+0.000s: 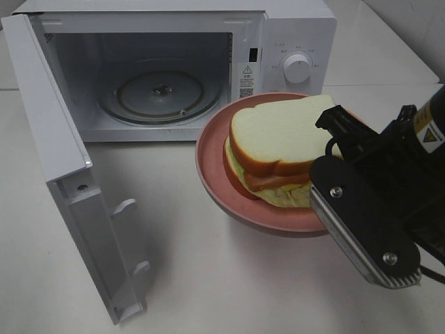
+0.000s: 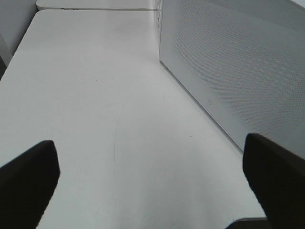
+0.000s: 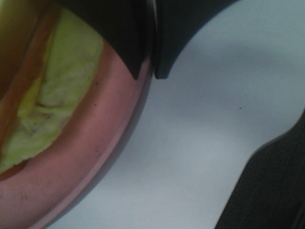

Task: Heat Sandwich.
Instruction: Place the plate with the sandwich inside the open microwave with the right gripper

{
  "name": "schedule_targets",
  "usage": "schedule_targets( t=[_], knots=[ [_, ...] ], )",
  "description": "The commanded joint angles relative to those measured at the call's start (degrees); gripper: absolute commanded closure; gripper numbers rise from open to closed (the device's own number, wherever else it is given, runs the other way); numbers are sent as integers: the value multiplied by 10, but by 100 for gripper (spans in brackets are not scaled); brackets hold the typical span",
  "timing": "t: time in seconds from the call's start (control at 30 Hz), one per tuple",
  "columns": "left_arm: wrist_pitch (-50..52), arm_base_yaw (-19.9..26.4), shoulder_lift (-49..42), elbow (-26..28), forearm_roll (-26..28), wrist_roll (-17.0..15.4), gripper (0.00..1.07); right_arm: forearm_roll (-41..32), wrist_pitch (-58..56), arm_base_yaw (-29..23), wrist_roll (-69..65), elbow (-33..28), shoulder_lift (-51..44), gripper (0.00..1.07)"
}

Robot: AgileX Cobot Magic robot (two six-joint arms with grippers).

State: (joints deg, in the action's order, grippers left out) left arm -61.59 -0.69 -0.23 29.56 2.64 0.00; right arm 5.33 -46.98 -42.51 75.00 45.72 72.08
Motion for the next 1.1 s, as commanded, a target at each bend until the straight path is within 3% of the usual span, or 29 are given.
schedule_targets(
  t=[0.03,0.27,1.1],
  knots=[
    [5,-3,-11,0,5,0,7,3,17,3,14,2,5,107],
    [5,-3,-11,0,5,0,7,1,51,3,15,15,54,107],
    [5,-3,-11,0,2,0,7,-50,70,3,26,184,236,107]
  ],
)
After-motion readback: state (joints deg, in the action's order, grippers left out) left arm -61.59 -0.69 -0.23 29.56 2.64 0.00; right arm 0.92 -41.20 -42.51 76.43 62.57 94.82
